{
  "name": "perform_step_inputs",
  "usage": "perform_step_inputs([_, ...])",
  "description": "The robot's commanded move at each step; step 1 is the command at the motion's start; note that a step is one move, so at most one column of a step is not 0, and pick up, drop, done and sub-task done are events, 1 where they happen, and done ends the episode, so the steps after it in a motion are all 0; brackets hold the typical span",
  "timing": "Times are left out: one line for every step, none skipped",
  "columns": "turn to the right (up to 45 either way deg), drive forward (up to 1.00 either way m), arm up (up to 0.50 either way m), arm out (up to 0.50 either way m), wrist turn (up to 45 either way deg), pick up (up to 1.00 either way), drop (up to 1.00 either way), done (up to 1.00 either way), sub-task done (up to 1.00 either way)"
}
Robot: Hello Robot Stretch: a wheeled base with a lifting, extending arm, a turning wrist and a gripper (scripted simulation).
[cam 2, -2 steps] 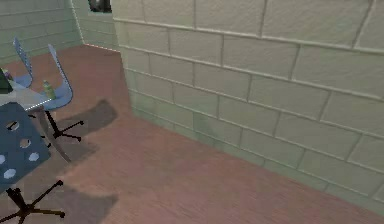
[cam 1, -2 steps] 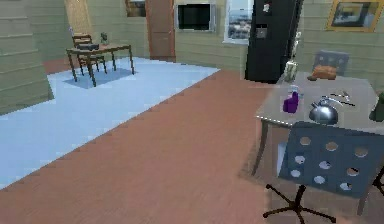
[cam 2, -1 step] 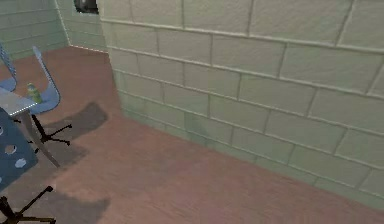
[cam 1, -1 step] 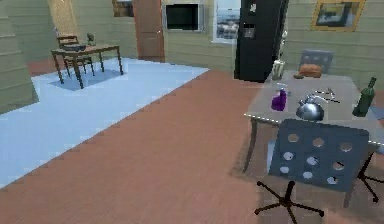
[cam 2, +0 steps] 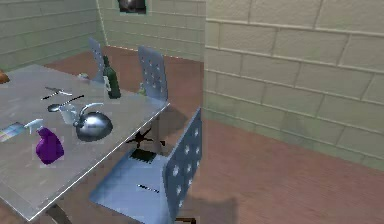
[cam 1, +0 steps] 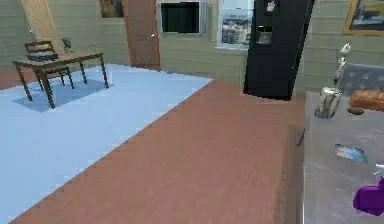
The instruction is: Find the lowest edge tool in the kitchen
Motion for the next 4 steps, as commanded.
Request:
perform_step_inputs([0.0, 0.55, 0.00, 0.00, 0.0, 0.00, 0.00, 0.00, 0.00])
perform_step_inputs([27.0, 0.00, 0.00, 0.00, 0.0, 0.00, 0.00, 0.00, 0.00])
perform_step_inputs([0.0, 1.00, 0.00, 0.00, 0.0, 0.00, 0.00, 0.00, 0.00])
perform_step_inputs([0.0, 1.00, 0.00, 0.00, 0.0, 0.00, 0.00, 0.00, 0.00])
